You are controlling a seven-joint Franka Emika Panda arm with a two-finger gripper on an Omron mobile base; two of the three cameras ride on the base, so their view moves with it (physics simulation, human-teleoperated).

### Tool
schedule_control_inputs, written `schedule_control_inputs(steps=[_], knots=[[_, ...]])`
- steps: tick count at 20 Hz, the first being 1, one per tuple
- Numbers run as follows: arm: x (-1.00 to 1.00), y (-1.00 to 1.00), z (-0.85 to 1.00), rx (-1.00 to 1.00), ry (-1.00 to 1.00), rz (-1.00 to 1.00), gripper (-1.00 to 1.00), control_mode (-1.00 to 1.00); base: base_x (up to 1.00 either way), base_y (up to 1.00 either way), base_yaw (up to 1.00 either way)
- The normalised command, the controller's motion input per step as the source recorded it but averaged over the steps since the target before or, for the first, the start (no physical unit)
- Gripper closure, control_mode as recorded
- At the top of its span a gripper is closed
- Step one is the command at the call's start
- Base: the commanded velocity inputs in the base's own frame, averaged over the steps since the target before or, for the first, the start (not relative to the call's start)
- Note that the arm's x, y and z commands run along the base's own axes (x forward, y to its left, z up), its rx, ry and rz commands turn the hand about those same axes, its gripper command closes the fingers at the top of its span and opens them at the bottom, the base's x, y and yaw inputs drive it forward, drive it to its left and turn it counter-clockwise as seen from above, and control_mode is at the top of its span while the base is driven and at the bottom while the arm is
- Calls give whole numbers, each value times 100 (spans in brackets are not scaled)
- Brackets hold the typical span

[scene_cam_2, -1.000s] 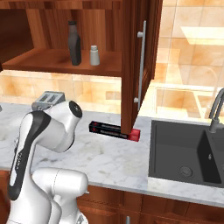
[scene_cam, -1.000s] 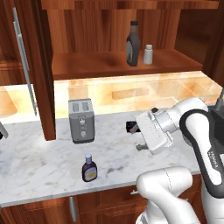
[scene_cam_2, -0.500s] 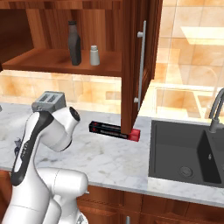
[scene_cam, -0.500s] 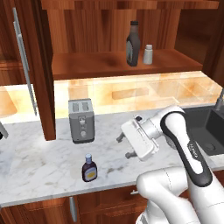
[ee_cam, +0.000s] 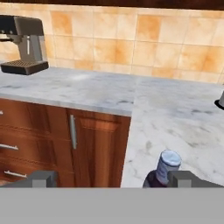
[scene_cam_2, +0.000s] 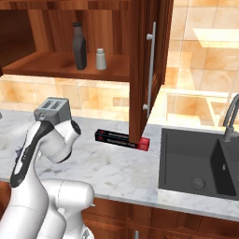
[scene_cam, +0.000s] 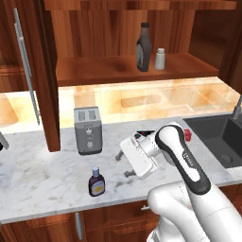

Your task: There are various items on the counter. Only move the condiments/shakers into the cabinet.

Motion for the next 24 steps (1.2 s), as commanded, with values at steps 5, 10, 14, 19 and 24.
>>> schedule_control_inputs(steps=[5, 10, 14, 19, 24], knots=[[23, 20, -43, 0, 0, 2, -100, -100, 0, 0, 0], [19, 18, -39, 0, 0, 2, -100, -100, 0, 0, 0], [19, 3, -40, 0, 0, 0, -100, -100, 0, 0, 0], [19, 2, -42, 0, 0, 0, -100, -100, 0, 0, 0], [0, 7, -34, 0, 0, 0, -100, -100, 0, 0, 0]])
